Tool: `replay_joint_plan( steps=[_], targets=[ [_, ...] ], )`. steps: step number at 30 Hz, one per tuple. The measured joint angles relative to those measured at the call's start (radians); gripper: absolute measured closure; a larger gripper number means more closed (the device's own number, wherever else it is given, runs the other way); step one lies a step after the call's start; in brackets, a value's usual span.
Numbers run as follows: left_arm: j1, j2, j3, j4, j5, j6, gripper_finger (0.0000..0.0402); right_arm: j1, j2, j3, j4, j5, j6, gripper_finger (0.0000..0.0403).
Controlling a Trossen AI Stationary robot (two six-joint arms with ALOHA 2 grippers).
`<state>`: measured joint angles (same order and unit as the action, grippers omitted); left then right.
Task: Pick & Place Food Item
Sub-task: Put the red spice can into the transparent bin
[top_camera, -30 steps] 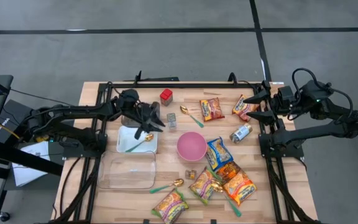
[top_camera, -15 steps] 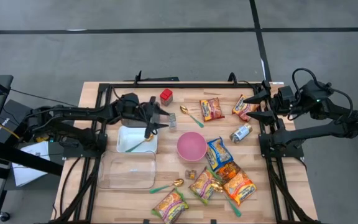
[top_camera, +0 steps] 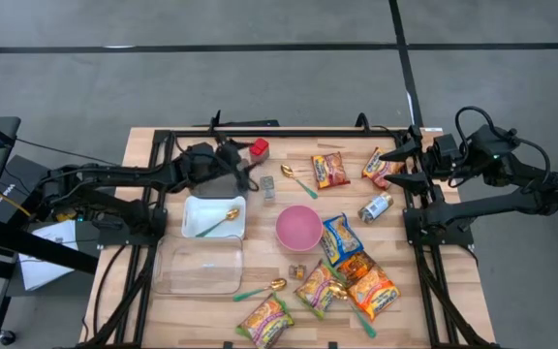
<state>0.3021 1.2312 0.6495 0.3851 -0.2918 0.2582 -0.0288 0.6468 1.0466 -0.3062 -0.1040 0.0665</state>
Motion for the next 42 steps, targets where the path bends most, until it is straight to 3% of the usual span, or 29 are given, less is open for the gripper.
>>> replay_joint_plan(
  steps=[4,11,24,34,42],
  targets=[
    [0.020,0.000,0.058,-0.059,-0.078,-0.001,0.0146,0.000,0.000,0.000,0.000,0.000,-0.015,0.0188],
    [0.105,0.038,0.213,-0.225,-0.103,-0.057,0.0139,0.000,0.000,0.000,0.000,0.000,-0.025,0.0188],
    [0.227,0.388,0.542,-0.558,-0.086,-0.145,0.0134,0.000,0.000,0.000,-0.002,0.000,-0.043,0.0188],
    [0.293,0.509,0.565,-0.631,0.074,-0.308,0.0135,0.000,0.000,0.000,-0.031,0.000,-0.042,0.0188],
    [0.287,0.553,0.565,-0.661,0.100,-0.319,0.0126,0.000,0.000,0.000,-0.038,0.000,-0.048,0.0188]
  ],
)
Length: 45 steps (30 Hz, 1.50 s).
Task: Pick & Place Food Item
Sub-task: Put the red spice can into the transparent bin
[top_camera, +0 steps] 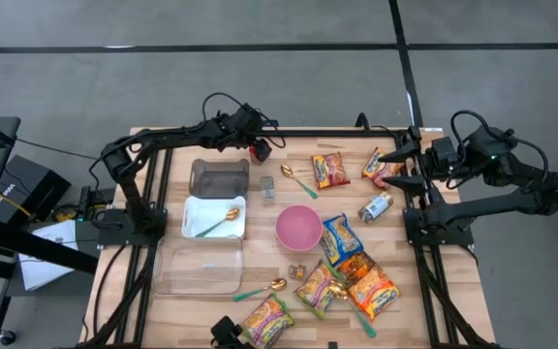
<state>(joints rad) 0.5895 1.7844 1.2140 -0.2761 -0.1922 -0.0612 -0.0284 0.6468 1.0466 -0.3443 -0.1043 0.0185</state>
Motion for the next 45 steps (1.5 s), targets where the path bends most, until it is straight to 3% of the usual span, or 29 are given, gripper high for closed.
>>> replay_joint_plan(
  steps=[45],
  targets=[
    [-0.018,0.064,0.000,-0.054,0.028,-0.026,0.0118,0.001,0.000,0.000,-0.069,-0.001,-0.002,0.0188]
  ],
)
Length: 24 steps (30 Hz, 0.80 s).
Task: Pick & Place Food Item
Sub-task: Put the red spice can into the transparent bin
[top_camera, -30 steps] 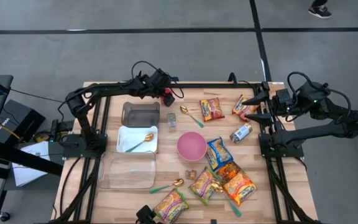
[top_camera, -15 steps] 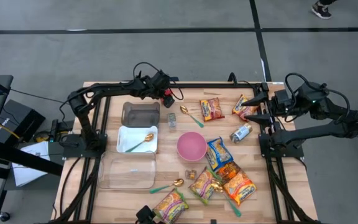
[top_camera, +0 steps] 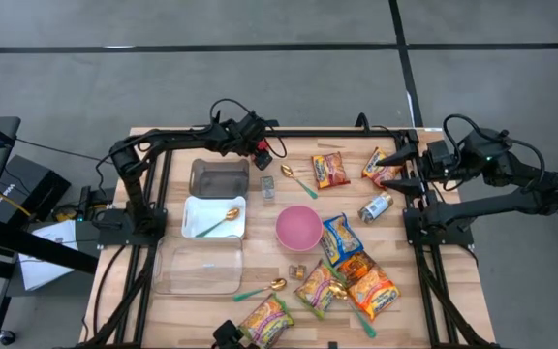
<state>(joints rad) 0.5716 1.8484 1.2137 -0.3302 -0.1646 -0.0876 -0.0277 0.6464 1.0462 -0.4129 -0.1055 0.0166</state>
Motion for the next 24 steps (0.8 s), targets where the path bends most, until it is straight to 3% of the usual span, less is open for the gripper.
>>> replay_joint_plan(
  steps=[14,24],
  targets=[
    [0.002,0.000,0.000,0.021,0.005,0.031,0.0182,0.000,0.000,0.000,-0.013,0.000,0.002,0.0188],
    [0.003,-0.008,0.000,0.039,0.004,0.079,0.0181,0.000,0.000,0.000,-0.023,0.000,0.002,0.0188]
  ],
)
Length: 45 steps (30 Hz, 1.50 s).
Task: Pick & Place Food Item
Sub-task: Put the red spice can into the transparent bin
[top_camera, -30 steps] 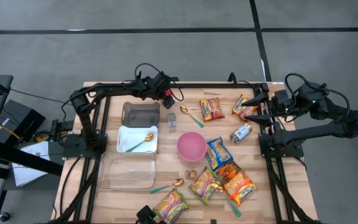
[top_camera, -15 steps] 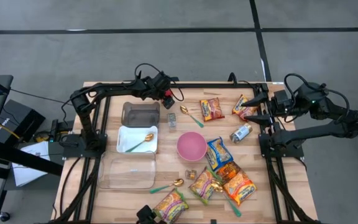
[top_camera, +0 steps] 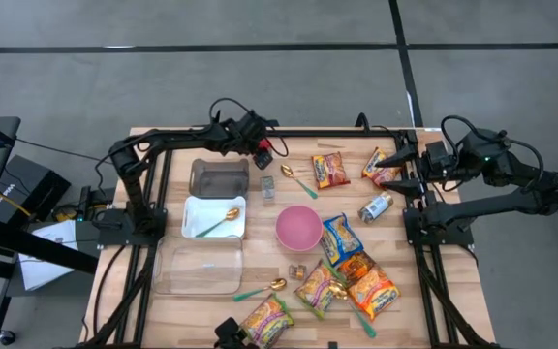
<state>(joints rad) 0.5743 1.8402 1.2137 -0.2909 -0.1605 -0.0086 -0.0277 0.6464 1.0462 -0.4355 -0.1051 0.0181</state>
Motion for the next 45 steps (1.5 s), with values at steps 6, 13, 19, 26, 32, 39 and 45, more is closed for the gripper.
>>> replay_joint_plan(
  steps=[6,13,19,26,32,39,45],
  targets=[
    [0.011,-0.039,0.000,0.011,-0.004,0.031,0.0183,0.000,0.000,0.000,0.001,0.000,0.000,0.0188],
    [0.029,-0.154,0.000,-0.027,-0.004,0.087,0.0183,0.000,0.000,0.000,0.006,0.000,0.000,0.0188],
    [0.026,-0.293,0.000,-0.141,0.002,0.106,0.0183,0.000,0.000,0.000,0.025,0.000,0.000,0.0188],
    [-0.005,-0.431,0.000,-0.353,0.003,0.003,0.0183,0.000,0.000,0.000,0.026,0.000,0.000,0.0188],
    [-0.093,-0.522,0.000,-0.533,0.002,-0.140,0.0183,0.001,0.000,0.000,0.026,0.000,0.001,0.0188],
    [-0.291,-0.617,0.000,-0.686,-0.139,-0.391,0.0183,0.001,0.000,0.000,0.026,0.000,0.023,0.0188],
    [-0.506,-0.675,0.000,-0.820,-0.260,-0.684,0.0183,0.001,0.000,0.000,0.025,0.000,0.027,0.0188]
  ],
)
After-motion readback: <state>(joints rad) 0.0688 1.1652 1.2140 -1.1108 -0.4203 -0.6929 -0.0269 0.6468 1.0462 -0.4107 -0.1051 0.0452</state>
